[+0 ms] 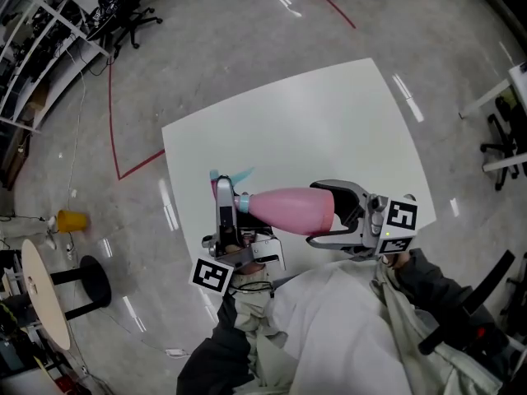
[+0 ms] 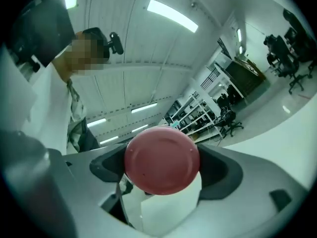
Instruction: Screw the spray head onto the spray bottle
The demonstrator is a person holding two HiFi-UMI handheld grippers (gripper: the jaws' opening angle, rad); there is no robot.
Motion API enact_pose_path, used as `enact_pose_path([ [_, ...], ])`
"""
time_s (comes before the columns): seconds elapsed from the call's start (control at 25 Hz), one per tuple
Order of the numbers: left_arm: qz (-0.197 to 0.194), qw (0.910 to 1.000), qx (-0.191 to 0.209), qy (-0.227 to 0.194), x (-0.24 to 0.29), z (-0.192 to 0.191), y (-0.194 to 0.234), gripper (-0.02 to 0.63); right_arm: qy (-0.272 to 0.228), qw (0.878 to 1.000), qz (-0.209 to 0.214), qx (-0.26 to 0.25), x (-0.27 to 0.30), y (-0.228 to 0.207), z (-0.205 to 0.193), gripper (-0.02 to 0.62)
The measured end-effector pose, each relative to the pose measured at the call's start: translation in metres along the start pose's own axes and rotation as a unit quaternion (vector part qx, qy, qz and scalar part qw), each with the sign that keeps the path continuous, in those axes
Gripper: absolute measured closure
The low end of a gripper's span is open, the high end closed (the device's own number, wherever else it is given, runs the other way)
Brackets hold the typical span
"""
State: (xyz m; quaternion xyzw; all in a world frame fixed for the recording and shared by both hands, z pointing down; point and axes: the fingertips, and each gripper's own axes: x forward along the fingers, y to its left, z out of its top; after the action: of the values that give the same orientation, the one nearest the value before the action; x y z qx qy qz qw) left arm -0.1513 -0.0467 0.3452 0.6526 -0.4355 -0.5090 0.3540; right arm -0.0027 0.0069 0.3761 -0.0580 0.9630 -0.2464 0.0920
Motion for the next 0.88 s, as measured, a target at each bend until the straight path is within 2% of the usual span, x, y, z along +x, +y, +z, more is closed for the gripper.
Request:
enact_pose_path([
  [0.04,-0.023,0.9997,0.006,-0.002,0.000,0.001,-0.007,0.531,-0.010,0.999,0.005,0.053,-0.001,-0.003,0.001,0.189],
  [0.08,-0.050,0.9986,0.016,-0.002,0.001,0.002,-0.016,0.531,-0.027,0.991,0.016,0.133,-0.001,-0.008,0.003,0.189],
  [0.12,-0.075,0.9966,0.033,0.003,0.002,0.003,-0.025,0.531,-0.048,0.971,0.032,0.233,-0.002,-0.014,0.004,0.189],
  [0.16,-0.092,0.9942,0.052,0.014,0.004,0.001,-0.033,0.531,-0.074,0.938,0.049,0.334,-0.001,-0.019,0.006,0.189],
  [0.2,-0.099,0.9922,0.071,0.026,0.006,-0.001,-0.038,0.531,-0.103,0.902,0.062,0.415,0.000,-0.023,0.008,0.189],
  [0.24,-0.096,0.9913,0.084,0.034,0.009,-0.003,-0.040,0.531,-0.127,0.876,0.069,0.459,0.001,-0.025,0.009,0.189],
  [0.28,-0.086,0.9919,0.086,0.035,0.012,-0.004,-0.038,0.531,-0.139,0.872,0.068,0.464,0.000,-0.026,0.008,0.189],
  [0.32,-0.073,0.9938,0.078,0.030,0.013,-0.003,-0.035,0.531,-0.139,0.887,0.059,0.436,-0.003,-0.025,0.006,0.189],
  [0.36,-0.058,0.9963,0.061,0.017,0.012,0.001,-0.028,0.531,-0.134,0.912,0.045,0.385,-0.007,-0.024,0.005,0.189],
  [0.44,-0.023,0.9994,0.005,-0.024,0.005,0.018,-0.010,0.531,-0.119,0.960,0.013,0.255,-0.014,-0.020,0.010,0.189],
  [0.48,-0.003,0.9985,-0.028,-0.046,0.000,0.026,0.000,0.531,-0.105,0.979,-0.006,0.176,-0.016,-0.018,0.014,0.187],
  [0.52,0.016,0.9961,-0.060,-0.062,-0.003,0.031,0.010,0.531,-0.083,0.992,-0.027,0.086,-0.016,-0.014,0.017,0.187],
  [0.56,0.035,0.9931,-0.086,-0.071,-0.005,0.033,0.020,0.531,-0.051,0.997,-0.048,-0.015,-0.014,-0.010,0.018,0.187],
  [0.6,0.052,0.9904,-0.105,-0.074,-0.007,0.031,0.027,0.531,-0.014,0.990,-0.070,-0.120,-0.009,-0.006,0.016,0.187],
  [0.64,0.068,0.9884,-0.116,-0.070,-0.008,0.027,0.032,0.531,0.022,0.971,-0.092,-0.218,-0.004,-0.001,0.013,0.187],
  [0.68,0.082,0.9873,-0.121,-0.062,-0.008,0.020,0.035,0.531,0.049,0.947,-0.112,-0.297,0.000,0.001,0.009,0.187],
  [0.72,0.092,0.9871,-0.120,-0.052,-0.008,0.014,0.036,0.531,0.065,0.925,-0.125,-0.353,0.003,0.004,0.008,0.187],
  [0.76,0.096,0.9876,-0.117,-0.041,-0.008,0.008,0.035,0.531,0.073,0.911,-0.128,-0.384,0.004,0.006,0.007,0.187],
  [0.8,0.092,0.9887,-0.113,-0.033,-0.007,0.003,0.033,0.531,0.077,0.909,-0.124,-0.391,0.005,0.008,0.007,0.187],
  [0.84,0.082,0.9905,-0.107,-0.028,-0.006,0.001,0.029,0.531,0.079,0.918,-0.118,-0.371,0.003,0.008,0.007,0.187],
  [0.88,0.065,0.9930,-0.095,-0.025,-0.005,0.000,0.023,0.531,0.077,0.935,-0.115,-0.328,0.001,0.005,0.007,0.187],
])
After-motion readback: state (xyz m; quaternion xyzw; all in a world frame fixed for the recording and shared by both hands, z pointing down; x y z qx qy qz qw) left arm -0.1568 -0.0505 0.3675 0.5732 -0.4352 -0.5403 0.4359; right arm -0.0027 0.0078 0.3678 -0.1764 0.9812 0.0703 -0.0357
